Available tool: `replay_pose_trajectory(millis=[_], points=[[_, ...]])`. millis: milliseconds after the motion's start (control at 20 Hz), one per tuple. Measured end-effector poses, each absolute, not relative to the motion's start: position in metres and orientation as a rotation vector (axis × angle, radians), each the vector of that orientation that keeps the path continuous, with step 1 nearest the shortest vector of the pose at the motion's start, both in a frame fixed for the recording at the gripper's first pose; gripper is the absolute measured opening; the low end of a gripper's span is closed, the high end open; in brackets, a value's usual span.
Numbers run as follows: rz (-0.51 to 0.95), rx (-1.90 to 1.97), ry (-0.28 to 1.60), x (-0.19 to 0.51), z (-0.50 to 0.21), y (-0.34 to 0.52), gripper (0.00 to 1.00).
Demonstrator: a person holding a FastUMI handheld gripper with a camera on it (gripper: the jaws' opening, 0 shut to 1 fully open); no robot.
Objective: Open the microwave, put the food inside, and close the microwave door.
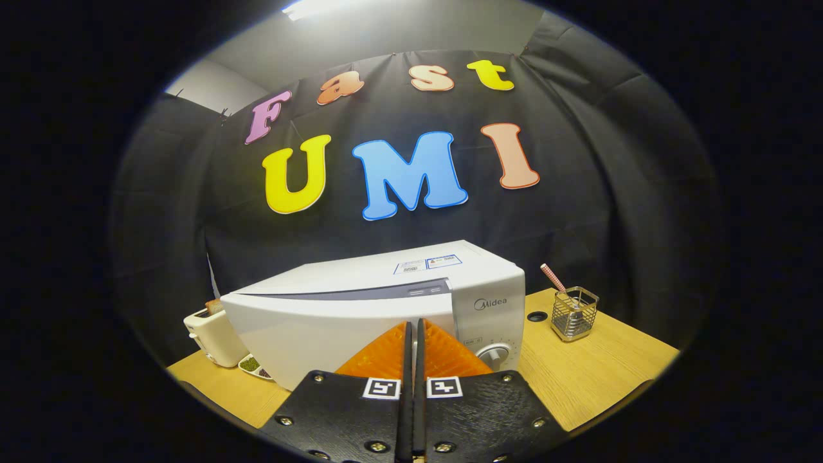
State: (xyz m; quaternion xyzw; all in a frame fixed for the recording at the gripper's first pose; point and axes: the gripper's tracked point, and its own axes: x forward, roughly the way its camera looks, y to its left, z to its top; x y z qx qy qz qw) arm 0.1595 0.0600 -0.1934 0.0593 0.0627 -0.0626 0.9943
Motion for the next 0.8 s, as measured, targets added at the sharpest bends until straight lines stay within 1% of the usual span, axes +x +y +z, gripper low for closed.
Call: replay_pose_trajectory(millis=[300,800], points=[[-0.137,0.080,0.138,0.187,-0.194,0.050,0.01],[-0.115,0.034,0.136,0.194,-0.196,0.050,0.01]])
